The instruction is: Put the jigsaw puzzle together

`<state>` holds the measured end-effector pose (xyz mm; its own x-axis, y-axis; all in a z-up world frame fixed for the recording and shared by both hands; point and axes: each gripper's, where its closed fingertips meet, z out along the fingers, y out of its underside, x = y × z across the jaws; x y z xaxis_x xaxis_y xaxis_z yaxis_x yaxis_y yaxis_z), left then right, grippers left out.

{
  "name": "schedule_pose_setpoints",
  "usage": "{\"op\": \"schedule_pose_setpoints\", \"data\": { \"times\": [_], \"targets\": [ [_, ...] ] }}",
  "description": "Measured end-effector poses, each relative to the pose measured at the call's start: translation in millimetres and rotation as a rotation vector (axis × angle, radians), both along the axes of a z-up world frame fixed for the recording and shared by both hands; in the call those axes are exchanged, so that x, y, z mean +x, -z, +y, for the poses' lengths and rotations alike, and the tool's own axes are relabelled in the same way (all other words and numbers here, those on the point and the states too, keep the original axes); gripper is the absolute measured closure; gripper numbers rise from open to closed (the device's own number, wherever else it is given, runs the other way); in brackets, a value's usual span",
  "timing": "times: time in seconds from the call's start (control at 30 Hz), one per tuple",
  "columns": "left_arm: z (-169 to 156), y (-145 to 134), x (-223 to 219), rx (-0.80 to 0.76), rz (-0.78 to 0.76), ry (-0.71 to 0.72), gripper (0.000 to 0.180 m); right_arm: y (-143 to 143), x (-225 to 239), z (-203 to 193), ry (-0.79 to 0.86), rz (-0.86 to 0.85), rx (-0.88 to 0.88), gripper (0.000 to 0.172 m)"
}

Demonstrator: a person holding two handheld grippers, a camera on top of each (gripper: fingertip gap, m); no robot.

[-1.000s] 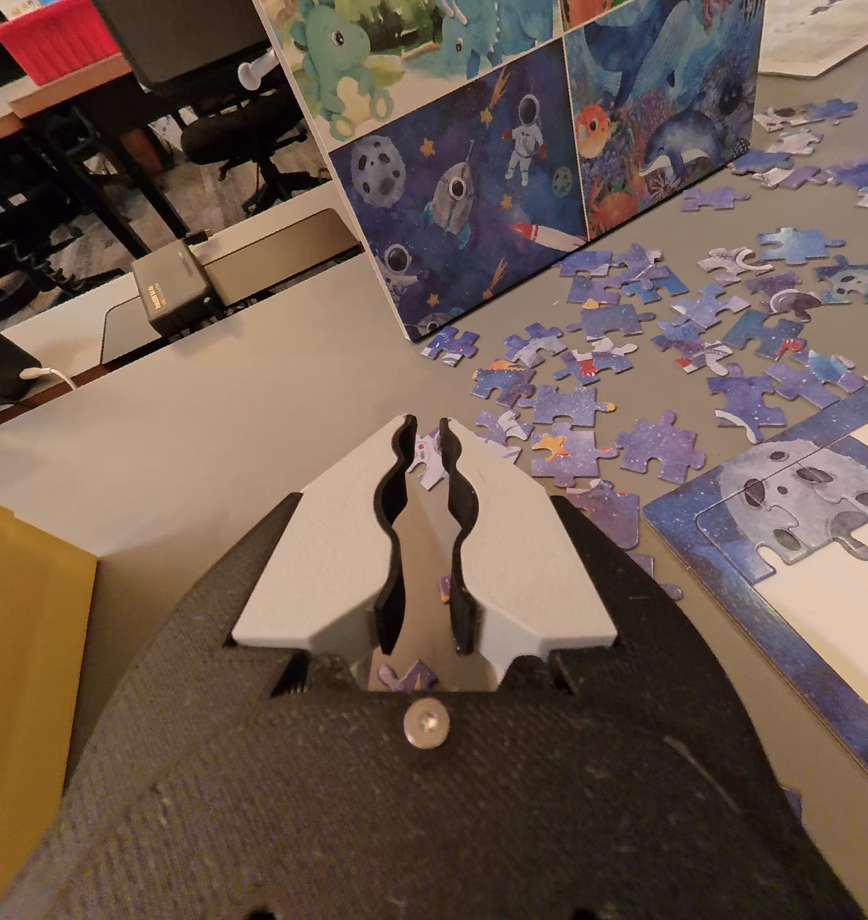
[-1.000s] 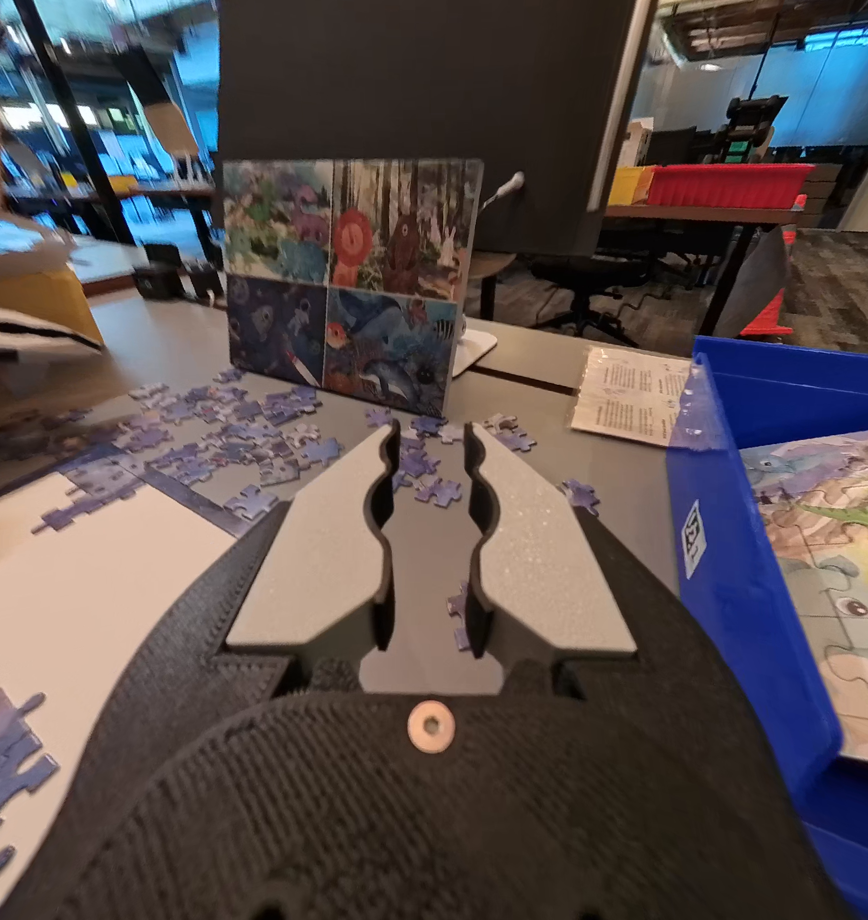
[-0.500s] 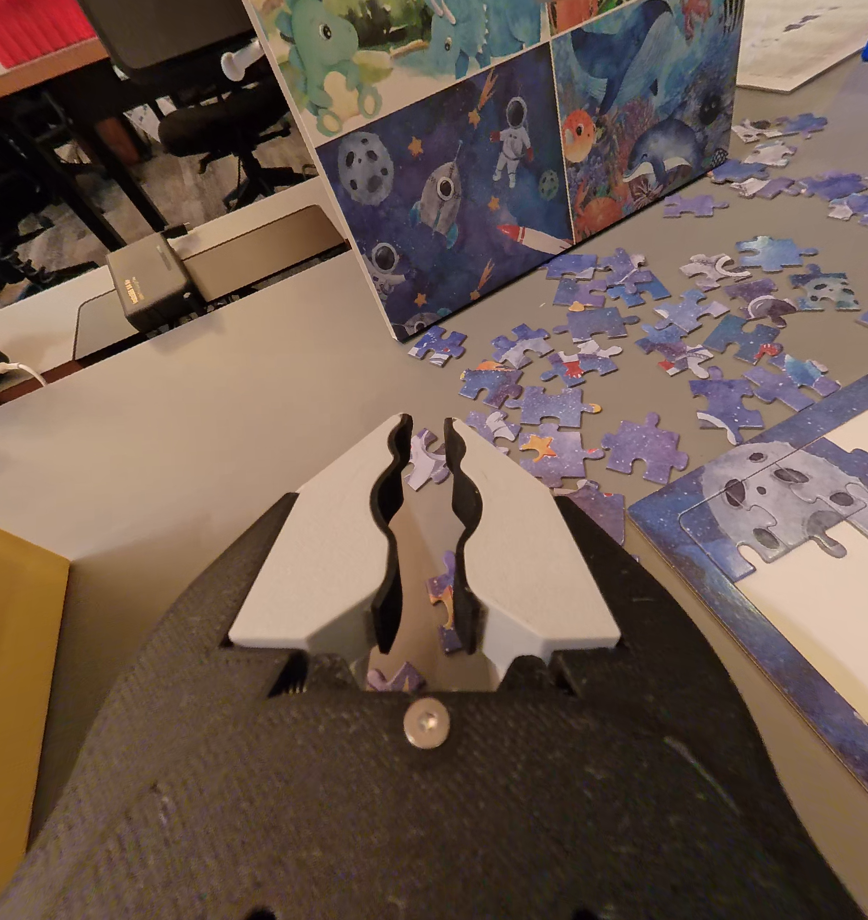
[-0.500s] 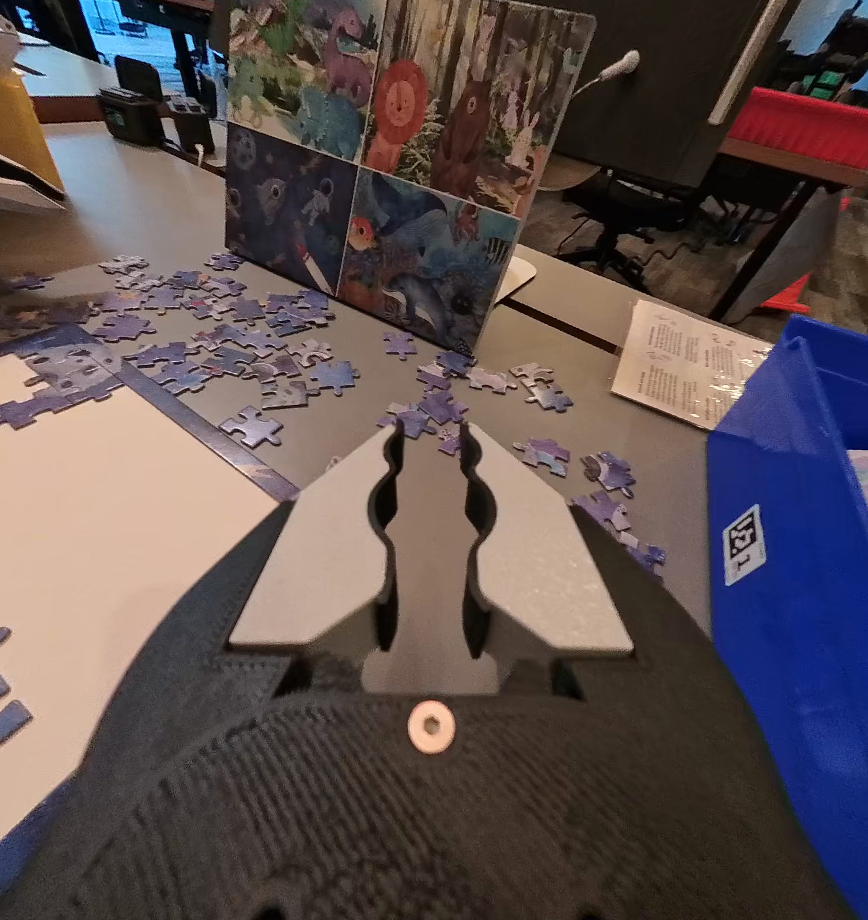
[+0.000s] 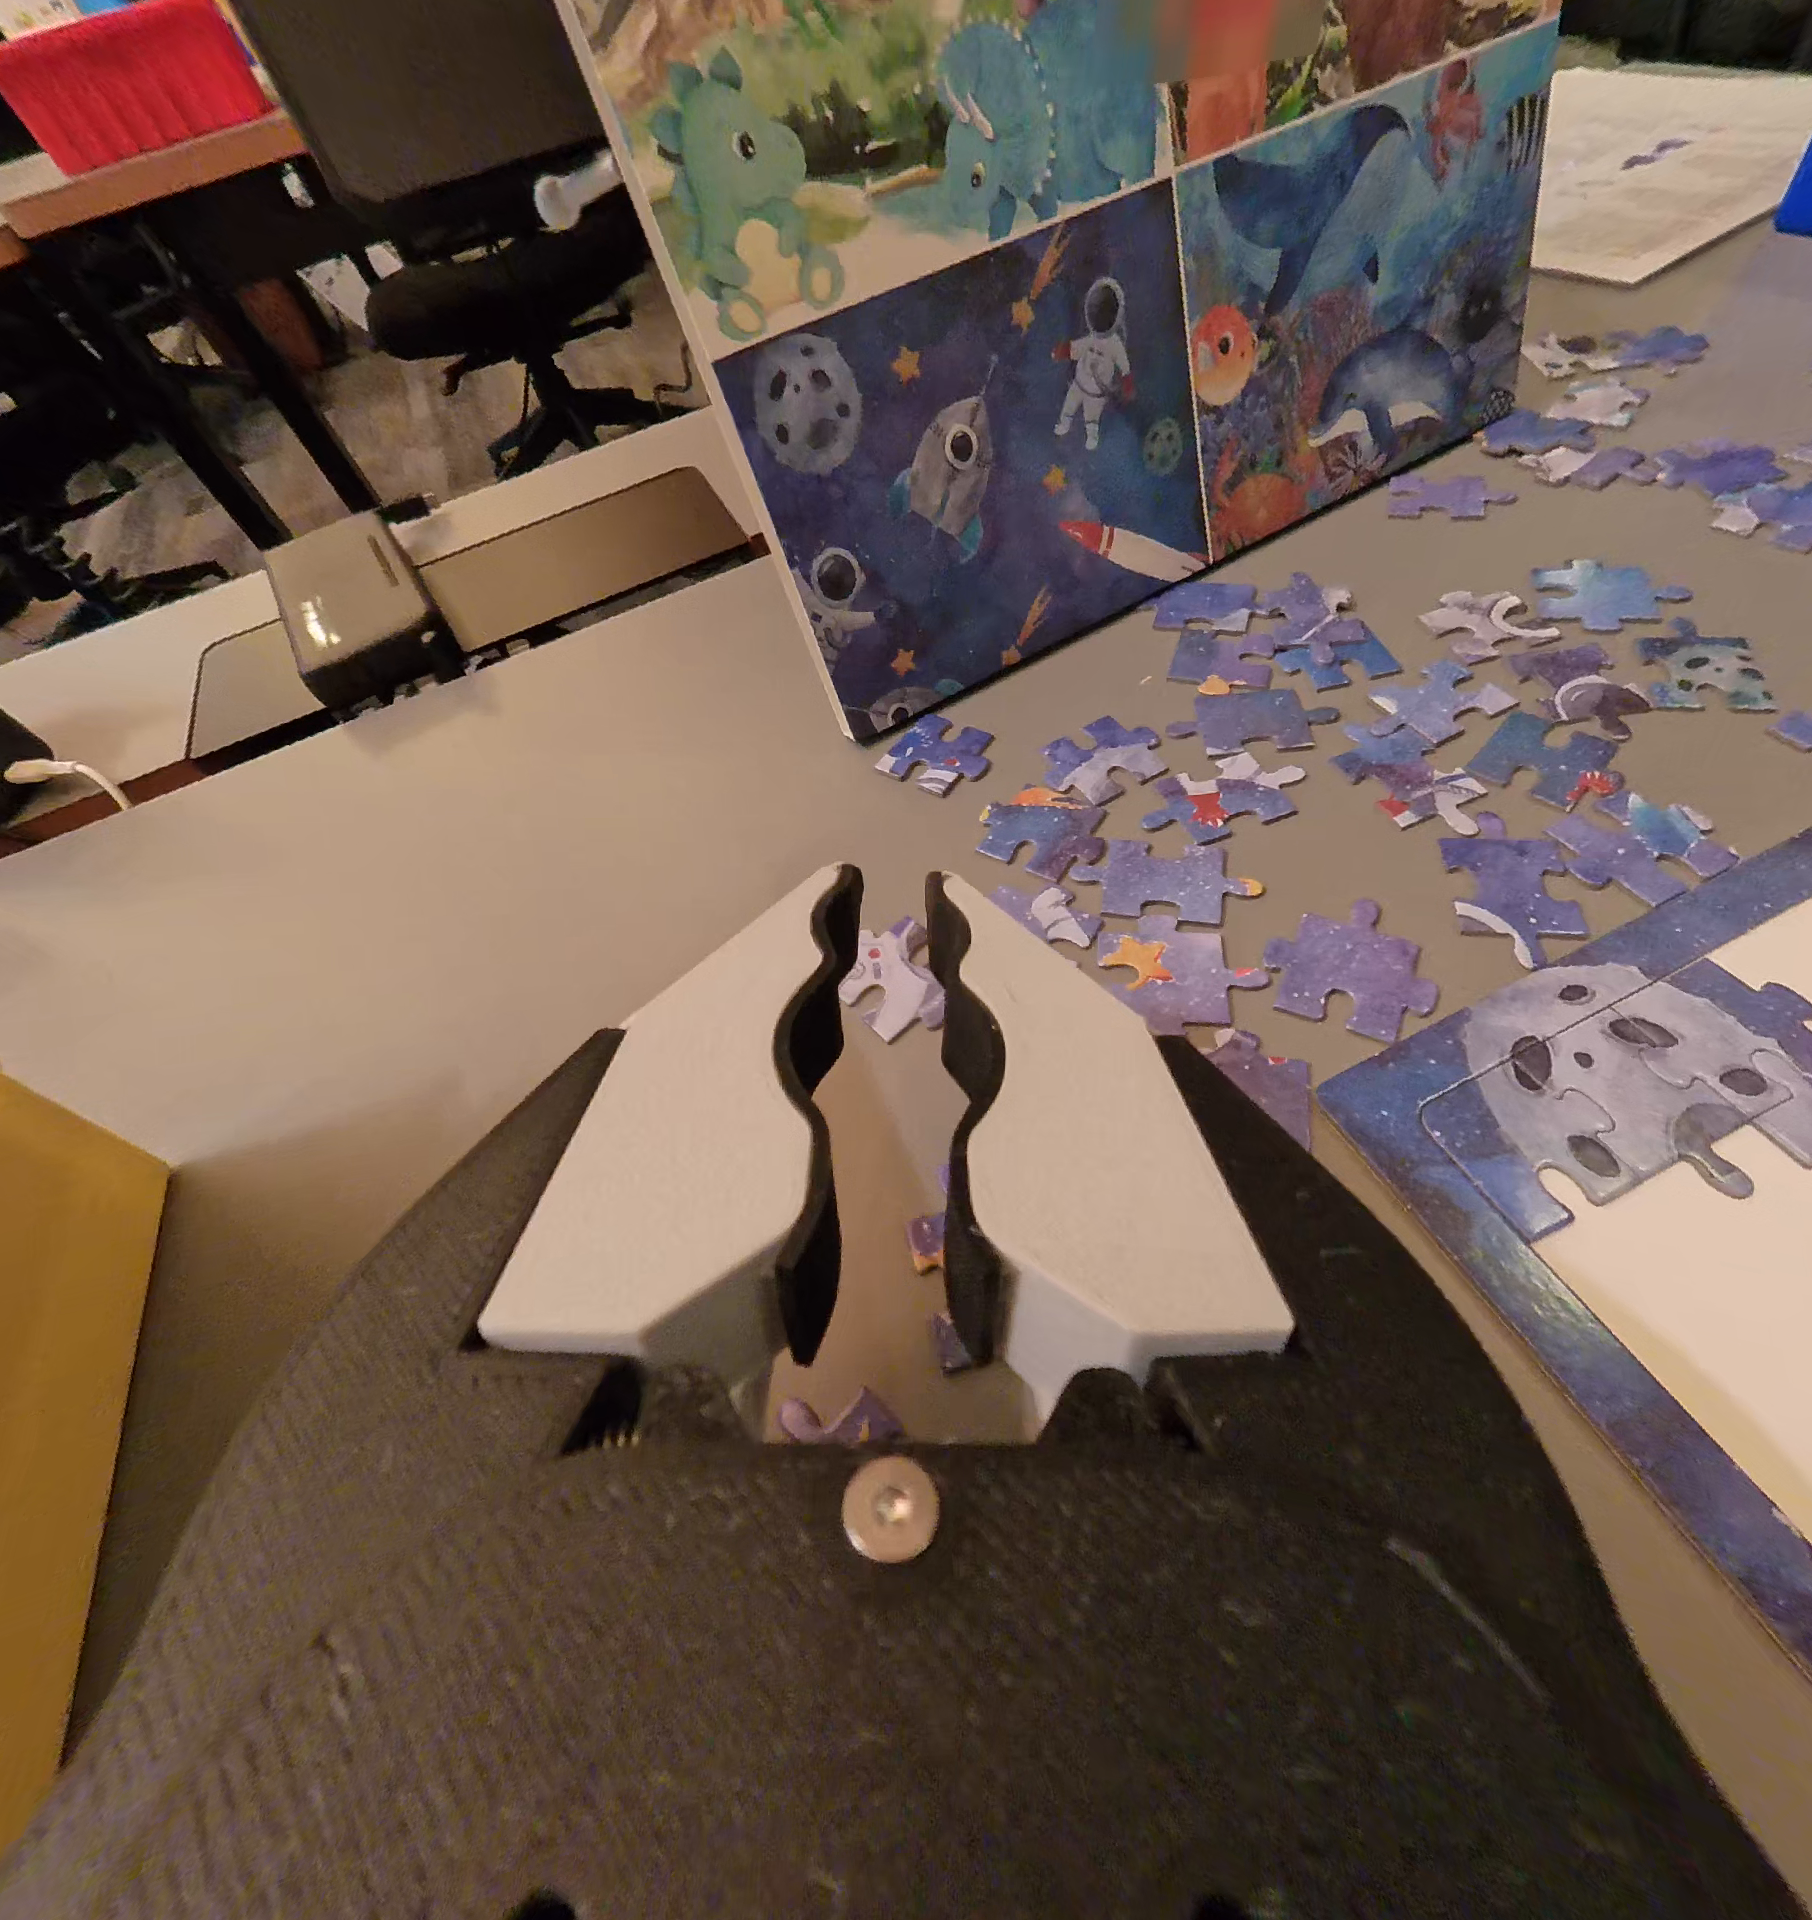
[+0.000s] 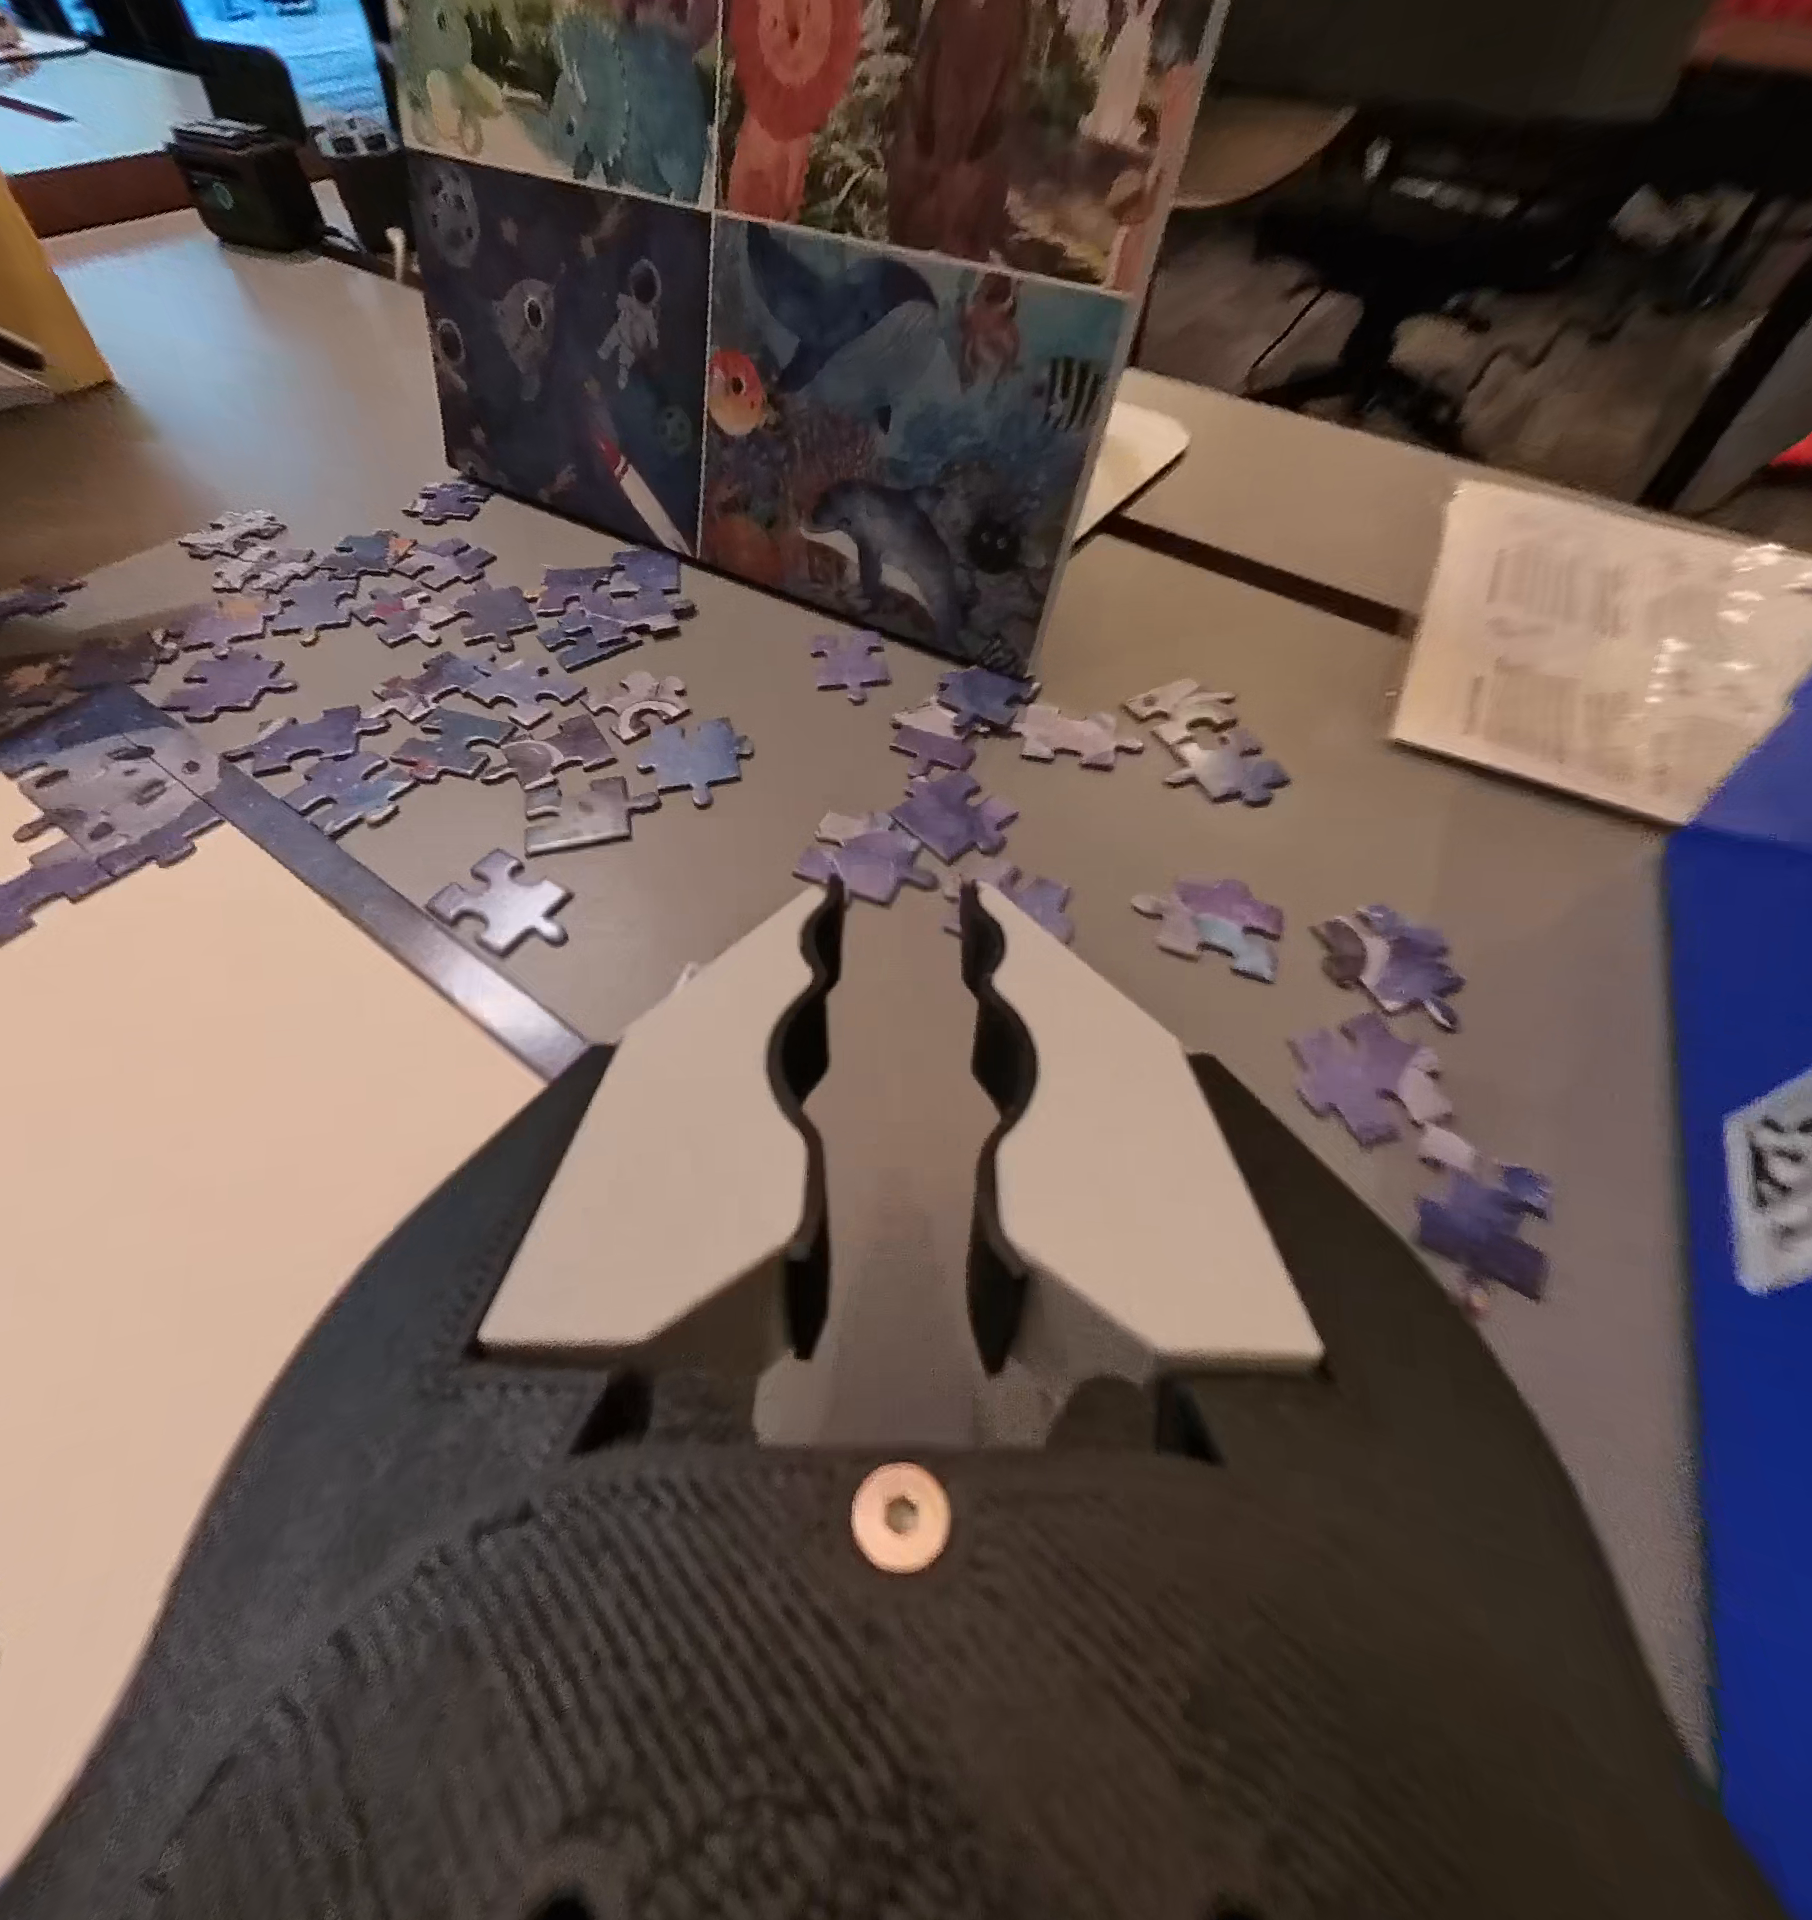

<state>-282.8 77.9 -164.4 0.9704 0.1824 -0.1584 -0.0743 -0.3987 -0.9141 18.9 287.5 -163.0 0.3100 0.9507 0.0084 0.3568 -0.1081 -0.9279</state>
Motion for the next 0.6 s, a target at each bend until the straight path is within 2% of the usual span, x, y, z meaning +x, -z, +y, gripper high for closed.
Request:
{"op": "schedule_pose_setpoints", "data": {
  "times": [0.13,0.27,0.37,0.5,0.6],
  "targets": [
    [0,1,0,-0.005,0.006,0.001,0.17,5,-50,20,-0.056,-0.068,-0.008,0.138],
    [-1,5,-3,-0.027,0.019,-0.006,0.17,37,-95,50,-0.087,-0.222,-0.078,0.12],
    [-2,7,-5,-0.033,0.018,-0.014,0.17,50,-116,63,-0.1,-0.244,-0.171,0.111],
    [-1,9,-5,-0.04,0.011,-0.012,0.17,63,-124,78,-0.067,-0.33,-0.167,0.115],
    [0,9,-2,-0.044,0.023,-0.005,0.17,64,-120,73,-0.088,-0.363,-0.13,0.129]
  ]
}}
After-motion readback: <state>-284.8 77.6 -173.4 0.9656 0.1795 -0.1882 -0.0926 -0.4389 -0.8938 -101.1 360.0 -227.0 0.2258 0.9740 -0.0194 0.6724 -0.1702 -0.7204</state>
